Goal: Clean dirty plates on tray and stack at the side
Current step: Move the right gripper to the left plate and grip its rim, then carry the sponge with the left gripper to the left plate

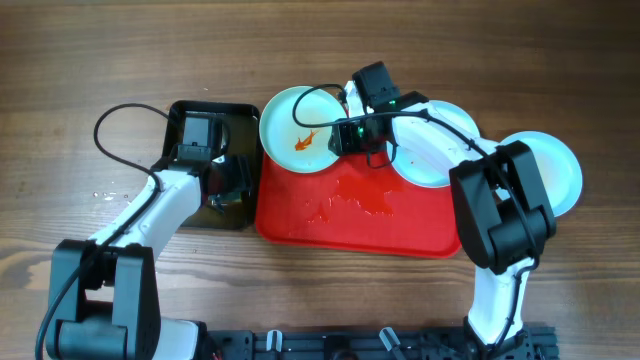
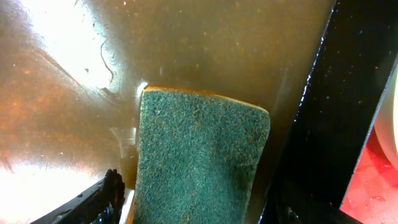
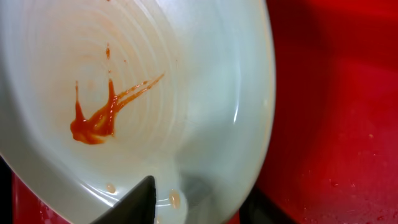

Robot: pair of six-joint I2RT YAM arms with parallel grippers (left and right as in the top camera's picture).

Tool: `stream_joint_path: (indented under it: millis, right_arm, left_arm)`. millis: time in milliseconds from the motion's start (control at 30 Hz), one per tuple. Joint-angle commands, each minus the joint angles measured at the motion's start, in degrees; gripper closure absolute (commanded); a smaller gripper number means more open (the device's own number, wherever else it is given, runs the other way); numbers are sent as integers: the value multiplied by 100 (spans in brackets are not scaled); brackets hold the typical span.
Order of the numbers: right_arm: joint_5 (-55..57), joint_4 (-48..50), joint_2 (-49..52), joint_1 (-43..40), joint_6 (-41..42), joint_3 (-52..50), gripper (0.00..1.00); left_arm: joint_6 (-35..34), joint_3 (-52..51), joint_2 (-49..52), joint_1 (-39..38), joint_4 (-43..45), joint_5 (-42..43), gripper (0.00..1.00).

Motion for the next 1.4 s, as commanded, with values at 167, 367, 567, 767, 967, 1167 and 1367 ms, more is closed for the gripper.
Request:
stream_joint_path:
  millis: [167,367,567,767,967,1167,1367]
  right_arm:
    - [107,-579,219,-28,422,24,96]
    - [977,-1690,42,-66,376,24,96]
    - [1373,-1985,42,-63,308,24,96]
    - [1373,-1985,42,-63,310,24,96]
    - [1355,-1987,44,-63,308,24,96]
    - [1355,-1987,42,-63,208,24,96]
    - [1355,-1987,42,-63,208,24,96]
  left_arm:
    - [-31,48,57,11,15,68,25]
    - [-31,48,55,11,15,70,25]
    - [-26,48,61,11,92,282,22]
    - [-28,44,188,11,-50,260,48]
    - [-28,28,468,11,-177,260,96]
    - [-26,107,-76,13,-155,260,96]
    - [-28,127,-868,11,-103,260,96]
